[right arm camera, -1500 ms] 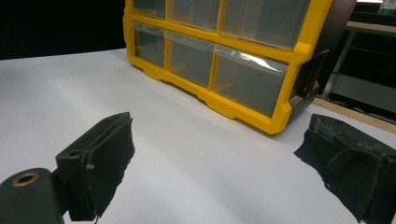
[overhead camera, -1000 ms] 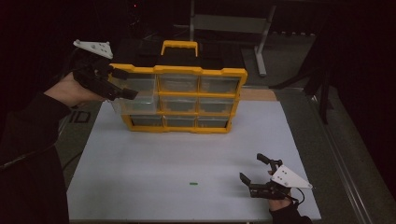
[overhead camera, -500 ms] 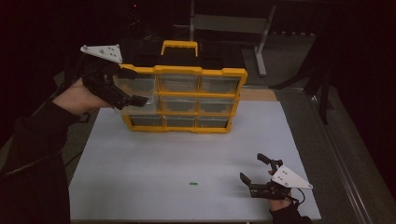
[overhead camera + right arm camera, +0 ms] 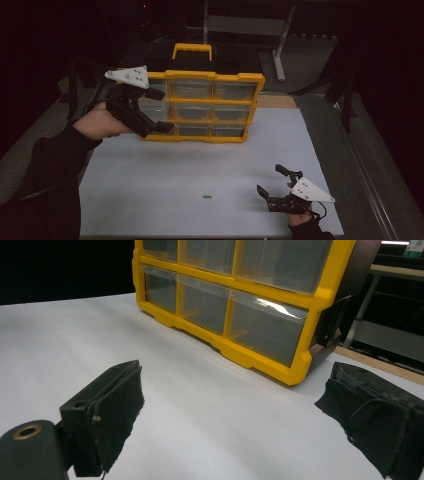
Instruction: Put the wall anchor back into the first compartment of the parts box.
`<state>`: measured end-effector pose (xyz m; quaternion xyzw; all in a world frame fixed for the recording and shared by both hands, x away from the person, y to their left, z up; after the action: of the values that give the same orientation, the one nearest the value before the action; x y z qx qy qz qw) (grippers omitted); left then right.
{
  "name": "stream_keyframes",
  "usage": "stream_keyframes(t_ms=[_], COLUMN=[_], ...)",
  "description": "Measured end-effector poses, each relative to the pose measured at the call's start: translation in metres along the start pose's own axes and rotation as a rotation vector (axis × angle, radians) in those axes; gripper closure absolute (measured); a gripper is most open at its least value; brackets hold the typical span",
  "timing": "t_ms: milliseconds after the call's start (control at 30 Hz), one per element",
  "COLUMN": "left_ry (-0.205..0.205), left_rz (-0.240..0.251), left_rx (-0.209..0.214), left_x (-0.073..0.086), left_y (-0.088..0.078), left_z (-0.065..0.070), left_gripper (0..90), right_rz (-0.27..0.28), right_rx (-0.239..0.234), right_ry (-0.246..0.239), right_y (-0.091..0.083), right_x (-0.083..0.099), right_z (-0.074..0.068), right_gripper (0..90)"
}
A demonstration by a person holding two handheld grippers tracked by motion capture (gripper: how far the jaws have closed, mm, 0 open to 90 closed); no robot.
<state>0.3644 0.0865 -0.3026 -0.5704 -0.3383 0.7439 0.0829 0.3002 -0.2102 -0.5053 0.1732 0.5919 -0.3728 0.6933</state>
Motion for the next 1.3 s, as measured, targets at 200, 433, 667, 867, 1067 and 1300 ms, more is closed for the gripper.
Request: stream_keyframes(t_ms=[200, 433, 667, 867, 1067, 1300], left_ry=[0.026, 0.038, 0.038, 0.032, 0.014, -0.020], left_rz=[0.004, 0.010, 0.005, -0.001, 0.005, -0.011], left_rx=[0.033, 0.079, 0.124, 0.160, 0.189, 0.243], left_x=[0.005, 0.017, 0.032, 0.048, 0.066, 0.092], left_y=[0.013, 0.033, 0.049, 0.065, 0.082, 0.103], left_z=[0.017, 0.035, 0.048, 0.059, 0.068, 0.074], left_gripper=[0.0, 0.0, 0.0, 0.0, 0.0, 0.0], right_rz=[0.000, 0.000, 0.000, -0.001, -0.001, 0.000], right_rx=[-0.002, -0.001, -0.002, -0.002, -0.002, -0.001], right_ry=[-0.003, -0.001, -0.006, -0.006, -0.007, -0.009], right_y=[0.000, 0.000, -0.001, -0.001, -0.001, -0.001], right_x=[0.000, 0.000, 0.000, 0.000, 0.000, -0.001], right_z=[0.000, 0.000, 0.000, 0.000, 0.000, 0.000], right_gripper=[8.1, 8.1, 8.1, 8.1, 8.1, 8.1])
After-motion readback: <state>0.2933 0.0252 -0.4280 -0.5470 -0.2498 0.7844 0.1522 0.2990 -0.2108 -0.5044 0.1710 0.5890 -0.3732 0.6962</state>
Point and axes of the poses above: each handheld gripper's, and its own axes: y roughly forward along the jaws, x roughly out of its underside, z roughly to its right, the point moved 10 cm from there along y, roughly forward along the jaws, and after that the axes turned 9 degrees about -y, right-handed, at the moved point
